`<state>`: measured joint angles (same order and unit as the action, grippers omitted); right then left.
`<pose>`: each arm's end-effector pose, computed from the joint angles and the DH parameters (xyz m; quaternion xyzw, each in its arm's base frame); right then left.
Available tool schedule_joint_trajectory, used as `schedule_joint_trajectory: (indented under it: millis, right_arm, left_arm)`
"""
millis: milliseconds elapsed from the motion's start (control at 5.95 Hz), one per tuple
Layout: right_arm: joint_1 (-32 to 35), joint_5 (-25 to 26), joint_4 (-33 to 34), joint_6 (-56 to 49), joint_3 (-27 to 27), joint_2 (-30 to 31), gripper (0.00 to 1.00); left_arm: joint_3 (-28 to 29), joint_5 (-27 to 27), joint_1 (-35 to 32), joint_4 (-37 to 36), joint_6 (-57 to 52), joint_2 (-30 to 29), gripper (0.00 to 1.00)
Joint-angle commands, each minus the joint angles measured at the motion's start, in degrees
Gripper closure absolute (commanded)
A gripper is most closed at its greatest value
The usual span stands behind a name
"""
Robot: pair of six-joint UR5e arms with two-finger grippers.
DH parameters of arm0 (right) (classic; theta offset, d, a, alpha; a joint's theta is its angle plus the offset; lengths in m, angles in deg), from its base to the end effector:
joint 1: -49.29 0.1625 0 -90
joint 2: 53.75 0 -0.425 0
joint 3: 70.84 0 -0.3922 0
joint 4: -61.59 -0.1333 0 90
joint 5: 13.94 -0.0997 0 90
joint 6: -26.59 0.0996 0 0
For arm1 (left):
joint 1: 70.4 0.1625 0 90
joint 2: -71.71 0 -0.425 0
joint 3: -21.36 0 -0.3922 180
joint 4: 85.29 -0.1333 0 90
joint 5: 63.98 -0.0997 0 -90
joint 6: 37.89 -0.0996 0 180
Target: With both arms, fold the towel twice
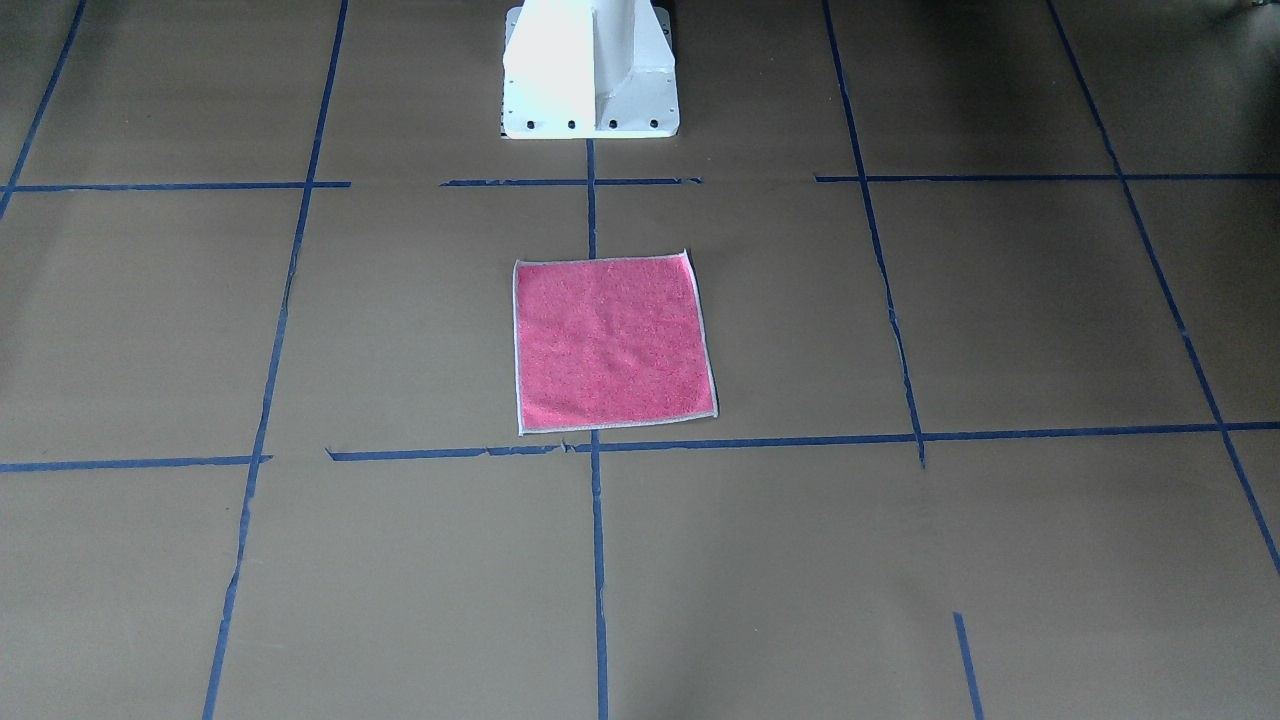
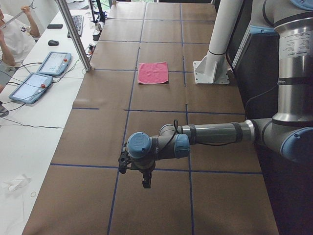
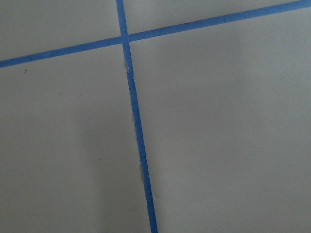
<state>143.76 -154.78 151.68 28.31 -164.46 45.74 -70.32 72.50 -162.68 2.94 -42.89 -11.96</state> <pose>0.0881 -0.4071 0.6947 -0.0367 -0.4297 0.0710 0.8994 -0.0784 -0.4327 0.6960 -0.0263 0.3964 -0.0003 0.9177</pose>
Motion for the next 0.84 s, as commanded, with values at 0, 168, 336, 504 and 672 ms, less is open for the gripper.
schedule_joint_trajectory:
  millis: [0,168,336,504,672]
  right_arm:
    - [0.28,-0.22,0.0,0.74,-0.86,-0.52,0.0]
    - [0.19,-0.31,0.0,0.75,-1.04,-0.44,0.0]
    - [0.28,-0.31,0.0,0.83,-1.22,-0.44,0.0]
    - [0.28,-0.22,0.0,0.84,-1.13,-0.44,0.0]
    - [0.28,-0.22,0.0,0.92,-1.3,-0.27,0.0]
  left_arm:
    - [-0.17,0.01,0.0,0.01,0.08,0.0,0.0]
    - [-0.08,0.01,0.0,0.01,0.08,0.0,0.0]
    - [0.0,0.01,0.0,0.01,0.08,0.0,0.0]
    - [-0.26,0.01,0.0,0.01,0.25,0.0,0.0]
    - [-0.69,0.1,0.0,0.01,0.52,0.0,0.0]
